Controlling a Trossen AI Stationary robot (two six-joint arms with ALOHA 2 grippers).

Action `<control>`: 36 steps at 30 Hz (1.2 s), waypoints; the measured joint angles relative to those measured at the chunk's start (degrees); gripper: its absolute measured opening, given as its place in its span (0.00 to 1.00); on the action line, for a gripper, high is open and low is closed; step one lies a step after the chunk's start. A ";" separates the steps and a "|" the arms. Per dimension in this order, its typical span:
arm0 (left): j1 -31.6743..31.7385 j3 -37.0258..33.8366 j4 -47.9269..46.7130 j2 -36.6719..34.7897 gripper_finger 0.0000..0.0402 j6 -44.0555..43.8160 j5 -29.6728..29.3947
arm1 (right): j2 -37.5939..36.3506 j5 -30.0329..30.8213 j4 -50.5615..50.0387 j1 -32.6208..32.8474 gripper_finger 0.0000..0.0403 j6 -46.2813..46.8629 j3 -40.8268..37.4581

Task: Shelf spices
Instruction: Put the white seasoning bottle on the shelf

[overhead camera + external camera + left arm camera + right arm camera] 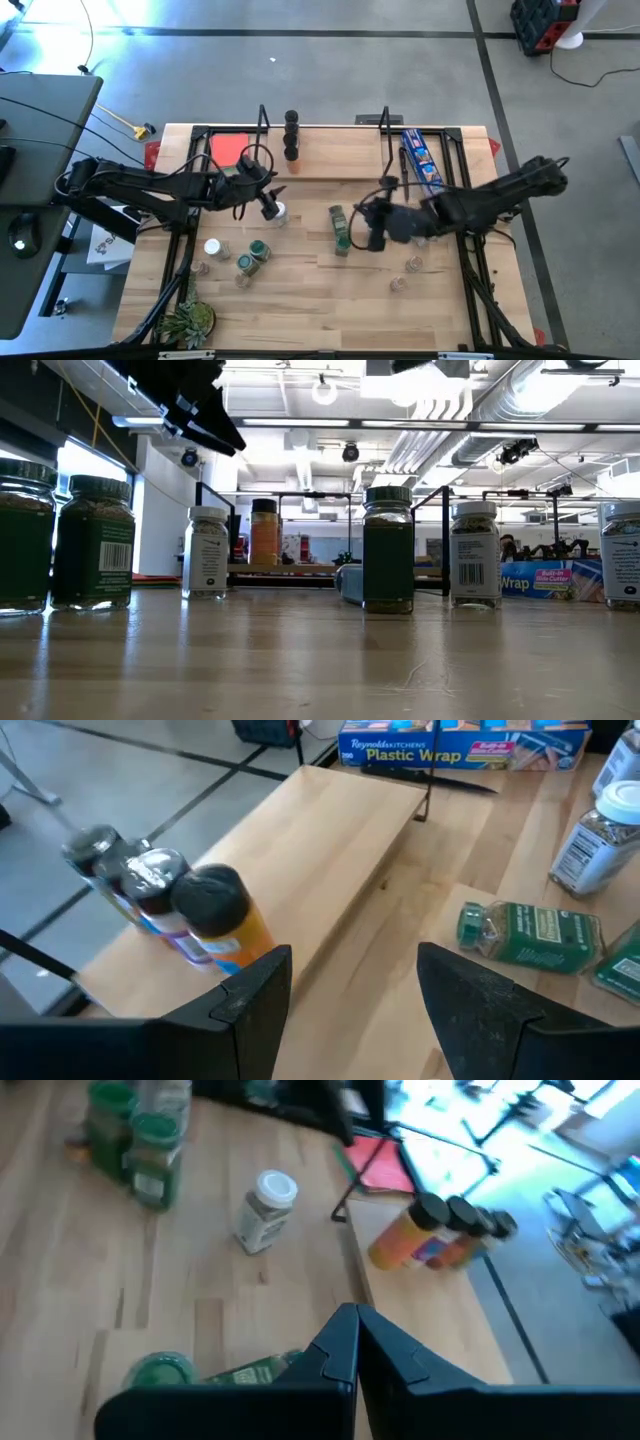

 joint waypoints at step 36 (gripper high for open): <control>-0.96 -5.46 13.63 1.90 0.52 -2.41 5.03 | -3.71 -37.23 -55.21 2.97 0.82 16.76 -1.38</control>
